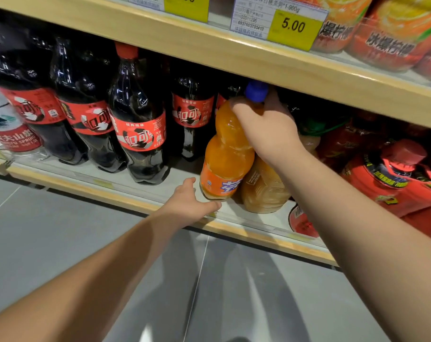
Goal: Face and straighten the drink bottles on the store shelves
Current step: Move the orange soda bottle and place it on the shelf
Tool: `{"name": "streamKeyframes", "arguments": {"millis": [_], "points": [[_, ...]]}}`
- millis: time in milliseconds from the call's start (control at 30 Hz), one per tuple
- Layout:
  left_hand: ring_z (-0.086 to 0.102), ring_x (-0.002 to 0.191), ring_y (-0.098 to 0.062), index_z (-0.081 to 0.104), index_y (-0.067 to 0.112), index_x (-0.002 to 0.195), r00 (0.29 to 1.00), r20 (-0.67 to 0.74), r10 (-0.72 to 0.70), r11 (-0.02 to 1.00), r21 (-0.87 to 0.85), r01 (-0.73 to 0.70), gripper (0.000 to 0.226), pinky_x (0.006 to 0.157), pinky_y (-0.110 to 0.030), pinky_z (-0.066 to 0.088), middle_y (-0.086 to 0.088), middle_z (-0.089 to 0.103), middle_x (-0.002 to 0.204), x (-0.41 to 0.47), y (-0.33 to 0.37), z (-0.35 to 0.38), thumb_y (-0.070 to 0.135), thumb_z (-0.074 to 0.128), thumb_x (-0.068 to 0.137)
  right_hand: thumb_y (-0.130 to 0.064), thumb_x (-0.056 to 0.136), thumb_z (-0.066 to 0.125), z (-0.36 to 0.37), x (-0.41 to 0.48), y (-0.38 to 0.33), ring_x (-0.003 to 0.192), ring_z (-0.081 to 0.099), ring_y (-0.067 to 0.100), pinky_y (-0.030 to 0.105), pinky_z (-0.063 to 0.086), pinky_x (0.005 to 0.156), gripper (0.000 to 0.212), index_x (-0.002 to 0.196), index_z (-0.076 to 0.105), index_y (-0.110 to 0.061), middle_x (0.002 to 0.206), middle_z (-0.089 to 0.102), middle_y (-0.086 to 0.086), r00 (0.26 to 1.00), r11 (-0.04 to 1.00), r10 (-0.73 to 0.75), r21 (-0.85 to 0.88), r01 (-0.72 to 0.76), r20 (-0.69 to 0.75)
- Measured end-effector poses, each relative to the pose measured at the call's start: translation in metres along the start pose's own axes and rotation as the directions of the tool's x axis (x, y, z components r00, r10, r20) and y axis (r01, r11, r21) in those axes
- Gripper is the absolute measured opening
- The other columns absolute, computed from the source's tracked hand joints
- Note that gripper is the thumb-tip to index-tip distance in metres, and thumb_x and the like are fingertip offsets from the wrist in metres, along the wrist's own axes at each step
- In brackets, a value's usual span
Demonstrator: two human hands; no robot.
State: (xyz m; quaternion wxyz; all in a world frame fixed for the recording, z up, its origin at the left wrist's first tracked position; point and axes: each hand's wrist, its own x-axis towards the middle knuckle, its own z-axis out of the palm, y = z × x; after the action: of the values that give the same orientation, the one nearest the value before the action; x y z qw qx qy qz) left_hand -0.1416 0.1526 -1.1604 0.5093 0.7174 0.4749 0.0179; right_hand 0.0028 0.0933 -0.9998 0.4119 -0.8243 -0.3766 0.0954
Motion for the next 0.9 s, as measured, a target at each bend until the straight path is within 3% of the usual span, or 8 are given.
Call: {"name": "streamKeyframes", "arguments": {"millis": [133,200,367,433,533,700,800,900], "points": [[0.043,0.137,-0.026,0.014,0.037,0.153,1.000,0.017,-0.002,0.999,-0.054,0.003,0.107,0.104,-0.042,0.041,-0.002,0.028,0.159,0.002,-0.001,0.000,0.057,0.079,0.070,-0.060,0.090,0.061,-0.002,-0.025,0.004,0.095,0.065,0.021,0.036,0.051,0.079,0.039,0.093,0.067,-0.022,0.093,0.070,0.000,0.998,0.993,0.060,0.101,-0.059,-0.005],[0.044,0.136,-0.026,0.015,0.038,0.153,0.999,0.034,-0.009,0.996,-0.086,0.012,0.104,0.105,-0.042,0.041,-0.002,0.029,0.159,0.002,-0.001,0.001,0.058,0.077,0.072,-0.062,0.090,0.062,-0.004,-0.038,0.006,0.094,0.065,0.017,0.033,0.051,0.080,0.037,0.087,0.065,-0.025,0.097,0.069,0.000,0.997,0.987,0.066,0.151,-0.061,-0.028],[0.041,0.139,-0.023,0.016,0.040,0.153,0.996,0.093,0.000,0.978,-0.206,0.019,0.104,0.103,-0.037,0.036,0.004,0.030,0.160,0.001,-0.005,-0.001,0.063,0.073,0.070,-0.056,0.092,0.065,-0.005,-0.058,0.006,0.094,0.059,0.012,0.027,0.045,0.080,0.022,0.089,0.061,-0.034,0.108,0.061,0.004,0.992,0.972,0.085,0.227,-0.061,-0.096],[0.041,0.139,-0.023,0.013,0.040,0.154,0.994,0.108,0.008,0.968,-0.250,0.019,0.109,0.102,-0.035,0.036,0.002,0.029,0.161,0.000,-0.006,-0.004,0.063,0.076,0.067,-0.054,0.093,0.065,-0.007,-0.063,0.009,0.101,0.062,0.017,0.037,0.051,0.092,0.024,0.097,0.064,-0.030,0.113,0.063,0.009,0.983,0.955,0.127,0.284,-0.085,-0.133],[0.044,0.136,-0.025,0.012,0.042,0.154,0.993,0.116,0.016,0.954,-0.300,0.019,0.114,0.112,-0.043,0.036,-0.001,0.028,0.161,-0.003,-0.007,-0.009,0.058,0.080,0.064,-0.053,0.093,0.065,-0.014,-0.071,0.013,0.109,0.062,0.022,0.051,0.049,0.103,0.028,0.105,0.067,-0.028,0.116,0.066,0.006,0.968,0.927,0.179,0.360,-0.106,-0.177],[0.037,0.129,-0.012,0.006,0.041,0.155,0.970,0.068,0.235,0.963,-0.152,-0.223,0.125,0.106,-0.033,0.036,0.004,0.022,0.155,-0.011,-0.004,-0.005,0.048,0.089,0.062,-0.051,0.092,0.066,-0.023,-0.089,0.009,0.109,0.064,0.013,0.049,0.051,0.102,0.016,0.105,0.070,-0.042,0.114,0.069,-0.006,0.968,0.910,0.153,0.411,-0.058,-0.201],[0.033,0.137,-0.019,0.006,0.043,0.154,0.952,0.011,0.306,0.949,-0.080,-0.304,0.127,0.113,-0.046,0.037,0.010,0.021,0.151,-0.015,0.004,-0.003,0.045,0.091,0.060,-0.052,0.091,0.066,-0.033,-0.094,0.004,0.108,0.067,0.010,0.047,0.054,0.100,0.023,0.112,0.070,-0.044,0.113,0.071,-0.010,0.965,0.893,0.158,0.446,-0.051,-0.207],[0.033,0.137,-0.019,0.008,0.043,0.153,0.937,-0.052,0.344,0.936,-0.063,-0.347,0.129,0.111,-0.048,0.040,0.014,0.021,0.149,-0.017,0.009,-0.002,0.041,0.094,0.057,-0.053,0.089,0.066,-0.044,-0.097,0.000,0.104,0.069,0.012,0.050,0.056,0.098,0.025,0.111,0.071,-0.043,0.108,0.074,-0.009,0.967,0.875,0.161,0.481,-0.047,-0.199]]}}
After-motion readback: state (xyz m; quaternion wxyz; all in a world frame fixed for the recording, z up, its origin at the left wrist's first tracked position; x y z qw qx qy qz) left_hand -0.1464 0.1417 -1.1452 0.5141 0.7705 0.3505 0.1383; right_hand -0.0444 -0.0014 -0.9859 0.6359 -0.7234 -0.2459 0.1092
